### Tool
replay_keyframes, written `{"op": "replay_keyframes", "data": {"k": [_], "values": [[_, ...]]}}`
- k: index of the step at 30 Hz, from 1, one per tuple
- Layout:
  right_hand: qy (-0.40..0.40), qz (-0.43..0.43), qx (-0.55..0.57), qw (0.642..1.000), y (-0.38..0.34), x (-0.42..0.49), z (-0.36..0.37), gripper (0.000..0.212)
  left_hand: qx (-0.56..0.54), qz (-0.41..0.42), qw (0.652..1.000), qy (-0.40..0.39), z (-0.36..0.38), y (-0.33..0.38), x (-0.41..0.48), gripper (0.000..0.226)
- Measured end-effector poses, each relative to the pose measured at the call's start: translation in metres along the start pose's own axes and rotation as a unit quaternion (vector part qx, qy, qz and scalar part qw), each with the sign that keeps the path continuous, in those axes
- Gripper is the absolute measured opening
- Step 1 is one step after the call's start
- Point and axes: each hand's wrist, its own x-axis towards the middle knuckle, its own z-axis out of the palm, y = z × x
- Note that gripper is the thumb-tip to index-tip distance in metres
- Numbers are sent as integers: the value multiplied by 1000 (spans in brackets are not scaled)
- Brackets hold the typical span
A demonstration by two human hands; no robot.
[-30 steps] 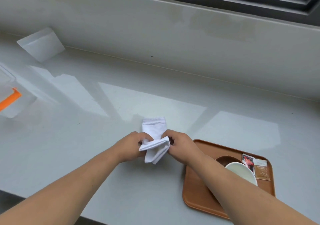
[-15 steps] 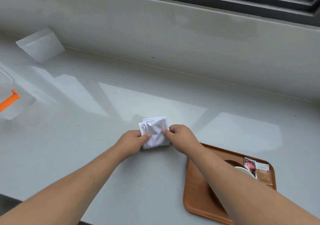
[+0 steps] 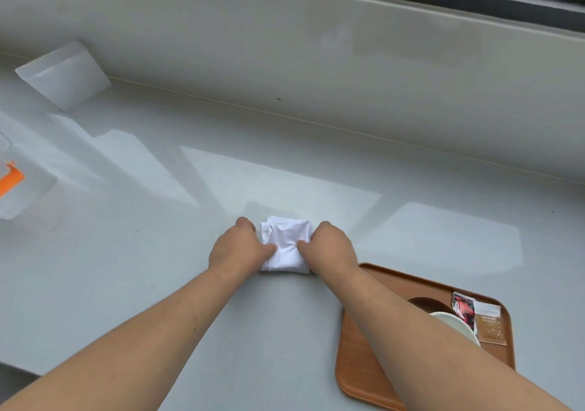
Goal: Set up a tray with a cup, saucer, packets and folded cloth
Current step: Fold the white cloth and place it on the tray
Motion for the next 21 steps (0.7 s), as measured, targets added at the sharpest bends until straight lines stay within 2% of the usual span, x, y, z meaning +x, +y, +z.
{"op": "replay_keyframes", "data": {"k": [2, 4, 8, 12, 16, 19, 21], "values": [[6, 15, 20, 1000, 0, -1, 3, 30, 17, 11, 1000, -14, 1, 6, 4, 35], [-12, 20, 42, 999, 0, 0, 6, 23, 15, 15, 999, -29, -2, 11, 7, 24], [-27, 15, 103, 994, 2, 0, 4, 19, -29, 33, 997, -64, -6, 14, 10, 17], [-4, 4, 202, 979, 7, -11, -3, 20, -151, 44, 983, -99, -9, 17, 9, 16], [4, -8, 271, 963, 15, -20, -23, 17, -284, 31, 945, -161, -18, 30, 3, 32], [-24, -13, 328, 944, 20, -25, -43, 11, -310, 61, 925, -210, -22, 44, -2, 41], [-51, -23, 368, 928, 24, -29, -59, 7, -315, 52, 919, -231, -24, 51, -3, 55]]}}
